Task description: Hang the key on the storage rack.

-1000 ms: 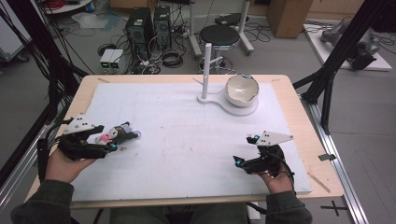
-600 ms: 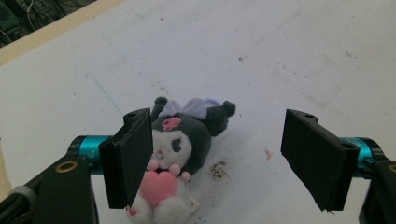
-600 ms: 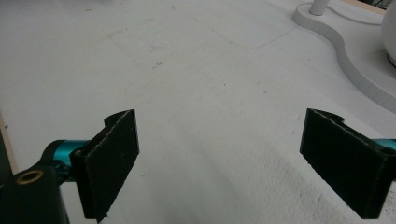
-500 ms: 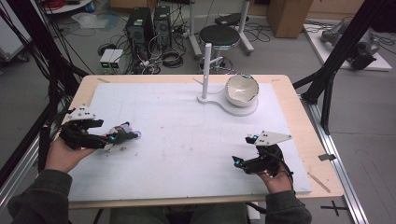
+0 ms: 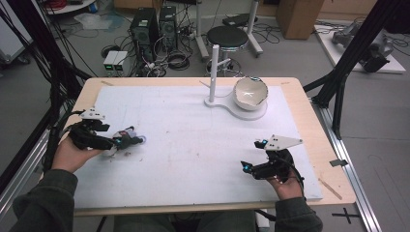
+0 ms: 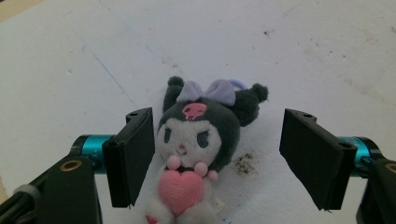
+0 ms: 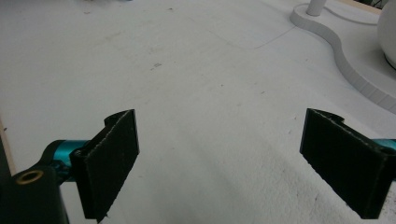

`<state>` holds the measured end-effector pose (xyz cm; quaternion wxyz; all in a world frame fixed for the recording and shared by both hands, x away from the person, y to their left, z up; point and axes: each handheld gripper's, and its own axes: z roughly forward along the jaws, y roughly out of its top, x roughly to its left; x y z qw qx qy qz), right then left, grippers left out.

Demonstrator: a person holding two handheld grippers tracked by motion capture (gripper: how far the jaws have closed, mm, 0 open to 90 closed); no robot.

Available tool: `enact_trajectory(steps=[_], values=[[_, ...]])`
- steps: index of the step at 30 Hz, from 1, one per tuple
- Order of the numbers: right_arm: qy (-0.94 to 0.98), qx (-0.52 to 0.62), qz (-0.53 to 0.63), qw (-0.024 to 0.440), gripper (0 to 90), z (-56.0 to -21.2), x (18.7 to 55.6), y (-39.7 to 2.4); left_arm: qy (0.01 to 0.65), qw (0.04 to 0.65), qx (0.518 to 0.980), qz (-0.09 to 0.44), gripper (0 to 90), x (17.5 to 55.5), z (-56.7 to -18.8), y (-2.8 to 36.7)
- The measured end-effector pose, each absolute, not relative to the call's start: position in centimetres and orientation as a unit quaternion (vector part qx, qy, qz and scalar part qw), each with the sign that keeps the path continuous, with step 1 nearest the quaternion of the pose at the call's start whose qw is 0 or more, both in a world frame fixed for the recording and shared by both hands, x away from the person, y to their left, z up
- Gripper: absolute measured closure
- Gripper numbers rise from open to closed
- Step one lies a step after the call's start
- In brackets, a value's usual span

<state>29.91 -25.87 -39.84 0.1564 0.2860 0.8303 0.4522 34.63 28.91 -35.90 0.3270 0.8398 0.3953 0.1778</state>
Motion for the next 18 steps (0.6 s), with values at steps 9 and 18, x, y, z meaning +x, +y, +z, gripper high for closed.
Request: enact_trajectory(steps=[9,18], values=[[0.830,0.285,0.454,0.153,10.7,-39.9,29.9,-25.9,0.415,0.309,0.841,0.162,27.4,35.4,-37.3,29.6],[0.832,0.283,0.453,0.151,10.7,-39.9,30.0,-25.8,0.420,0.299,0.844,0.147,29.8,35.6,-38.7,29.7]])
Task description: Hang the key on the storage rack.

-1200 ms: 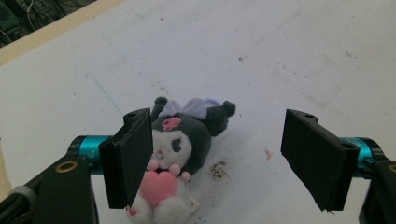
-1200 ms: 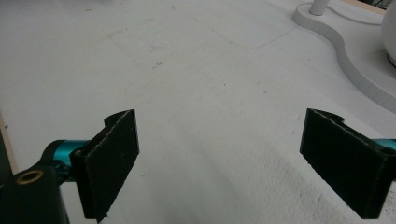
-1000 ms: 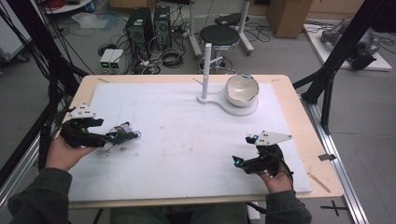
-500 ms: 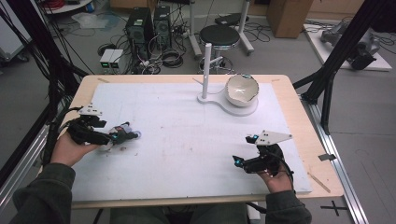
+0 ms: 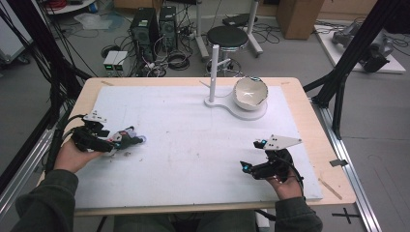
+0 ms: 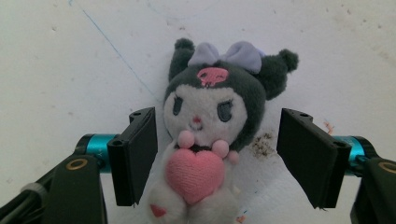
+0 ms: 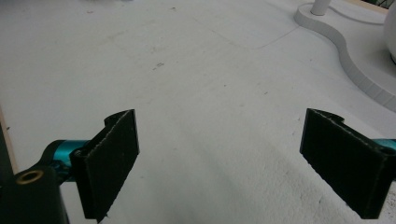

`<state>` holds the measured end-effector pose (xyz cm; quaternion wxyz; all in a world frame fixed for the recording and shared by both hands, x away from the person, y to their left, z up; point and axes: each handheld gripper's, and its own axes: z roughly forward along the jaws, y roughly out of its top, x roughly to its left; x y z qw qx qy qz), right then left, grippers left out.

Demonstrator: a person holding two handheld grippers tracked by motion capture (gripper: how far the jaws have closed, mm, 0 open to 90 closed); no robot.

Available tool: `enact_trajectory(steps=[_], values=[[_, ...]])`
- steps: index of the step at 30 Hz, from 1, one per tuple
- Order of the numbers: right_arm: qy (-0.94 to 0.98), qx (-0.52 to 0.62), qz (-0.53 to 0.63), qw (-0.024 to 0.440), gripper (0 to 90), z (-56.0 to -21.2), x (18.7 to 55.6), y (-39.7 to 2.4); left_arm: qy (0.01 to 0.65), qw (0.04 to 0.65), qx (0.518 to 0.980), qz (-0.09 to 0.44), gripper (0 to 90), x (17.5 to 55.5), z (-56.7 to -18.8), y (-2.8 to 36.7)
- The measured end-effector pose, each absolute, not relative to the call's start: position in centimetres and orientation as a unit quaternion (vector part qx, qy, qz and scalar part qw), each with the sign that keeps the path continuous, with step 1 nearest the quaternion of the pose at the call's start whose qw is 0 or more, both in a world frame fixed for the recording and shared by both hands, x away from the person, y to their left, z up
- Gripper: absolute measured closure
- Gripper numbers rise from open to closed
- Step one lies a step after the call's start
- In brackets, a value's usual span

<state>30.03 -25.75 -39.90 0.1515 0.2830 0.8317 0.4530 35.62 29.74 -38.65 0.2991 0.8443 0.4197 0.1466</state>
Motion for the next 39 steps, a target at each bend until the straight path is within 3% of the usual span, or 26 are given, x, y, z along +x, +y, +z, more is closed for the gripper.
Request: enact_trajectory(steps=[39], values=[[0.830,0.281,0.459,0.148,10.7,-39.7,29.9,-25.7,0.421,0.255,0.858,0.148,39.7,36.0,-40.6,28.9]])
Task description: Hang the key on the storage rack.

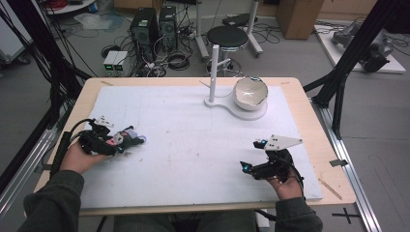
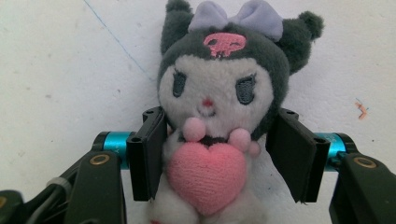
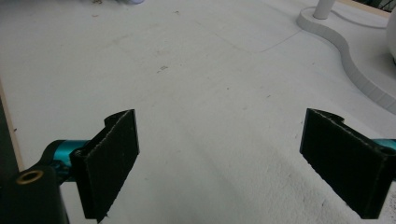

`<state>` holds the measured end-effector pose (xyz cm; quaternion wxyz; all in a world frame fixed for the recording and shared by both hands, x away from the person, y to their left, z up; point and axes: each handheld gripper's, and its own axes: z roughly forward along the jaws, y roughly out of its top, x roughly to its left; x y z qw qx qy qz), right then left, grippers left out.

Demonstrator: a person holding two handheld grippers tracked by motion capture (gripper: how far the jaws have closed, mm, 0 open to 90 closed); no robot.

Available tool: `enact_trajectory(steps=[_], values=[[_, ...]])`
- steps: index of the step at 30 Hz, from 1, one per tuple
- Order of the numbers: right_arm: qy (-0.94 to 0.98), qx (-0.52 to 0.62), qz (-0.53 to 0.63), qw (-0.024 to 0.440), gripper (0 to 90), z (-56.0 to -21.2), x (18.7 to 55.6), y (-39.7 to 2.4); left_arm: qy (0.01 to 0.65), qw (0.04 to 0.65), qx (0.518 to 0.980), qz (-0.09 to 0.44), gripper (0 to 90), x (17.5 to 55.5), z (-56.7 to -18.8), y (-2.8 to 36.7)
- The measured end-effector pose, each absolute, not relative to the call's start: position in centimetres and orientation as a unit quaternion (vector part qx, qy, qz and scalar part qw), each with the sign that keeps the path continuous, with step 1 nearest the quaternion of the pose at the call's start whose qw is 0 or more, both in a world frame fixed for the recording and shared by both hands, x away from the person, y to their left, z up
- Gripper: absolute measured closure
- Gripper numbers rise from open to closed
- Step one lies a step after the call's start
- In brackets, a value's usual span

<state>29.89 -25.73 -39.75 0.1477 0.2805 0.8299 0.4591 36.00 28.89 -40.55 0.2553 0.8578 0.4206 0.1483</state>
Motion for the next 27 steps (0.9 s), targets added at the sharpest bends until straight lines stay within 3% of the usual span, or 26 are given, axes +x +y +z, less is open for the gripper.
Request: enact_trajectory(steps=[16,27], values=[[0.830,0.280,0.460,0.147,10.7,-39.7,29.8,-25.8,0.407,0.258,0.863,0.155,53.1,35.4,-40.3,28.9],[0.829,0.279,0.461,0.149,10.7,-39.8,29.9,-25.8,0.399,0.294,0.856,0.149,54.8,34.6,-39.2,29.3]])
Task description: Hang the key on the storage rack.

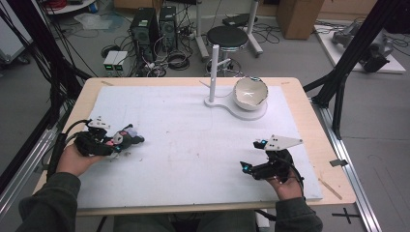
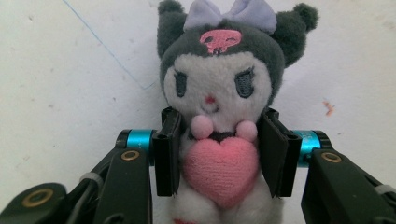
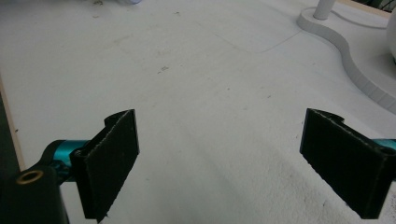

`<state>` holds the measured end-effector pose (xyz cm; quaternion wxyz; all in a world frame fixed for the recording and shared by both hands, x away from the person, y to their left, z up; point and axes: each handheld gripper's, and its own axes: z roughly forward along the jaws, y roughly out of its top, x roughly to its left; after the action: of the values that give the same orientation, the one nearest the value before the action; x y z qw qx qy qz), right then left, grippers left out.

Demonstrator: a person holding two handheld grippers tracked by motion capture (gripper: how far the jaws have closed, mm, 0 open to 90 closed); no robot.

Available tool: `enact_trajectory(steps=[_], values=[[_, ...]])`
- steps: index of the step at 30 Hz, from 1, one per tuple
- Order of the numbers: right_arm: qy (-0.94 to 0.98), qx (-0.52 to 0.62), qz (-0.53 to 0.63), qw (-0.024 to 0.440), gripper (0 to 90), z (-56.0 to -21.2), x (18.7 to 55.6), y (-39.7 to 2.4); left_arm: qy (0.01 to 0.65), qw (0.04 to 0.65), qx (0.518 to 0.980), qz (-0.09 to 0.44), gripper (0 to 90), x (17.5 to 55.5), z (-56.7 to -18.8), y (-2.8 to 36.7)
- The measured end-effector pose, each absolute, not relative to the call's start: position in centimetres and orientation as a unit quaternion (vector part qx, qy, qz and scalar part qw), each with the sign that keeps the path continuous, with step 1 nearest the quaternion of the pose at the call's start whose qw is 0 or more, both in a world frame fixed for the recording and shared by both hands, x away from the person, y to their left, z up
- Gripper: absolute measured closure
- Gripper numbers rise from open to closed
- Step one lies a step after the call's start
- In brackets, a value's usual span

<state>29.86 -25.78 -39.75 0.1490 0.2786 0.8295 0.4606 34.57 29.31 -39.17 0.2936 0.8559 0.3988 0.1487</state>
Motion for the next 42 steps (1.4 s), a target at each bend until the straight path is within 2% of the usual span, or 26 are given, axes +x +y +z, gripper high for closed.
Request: enact_trajectory(steps=[18,42], values=[[0.828,0.280,0.464,0.146,10.7,-39.7,29.9,-25.6,0.371,0.348,0.848,0.148,54.9,32.5,-37.1,29.2],[0.829,0.277,0.464,0.146,10.7,-39.7,29.9,-25.5,0.359,0.353,0.851,0.149,54.8,32.1,-36.5,28.6]])
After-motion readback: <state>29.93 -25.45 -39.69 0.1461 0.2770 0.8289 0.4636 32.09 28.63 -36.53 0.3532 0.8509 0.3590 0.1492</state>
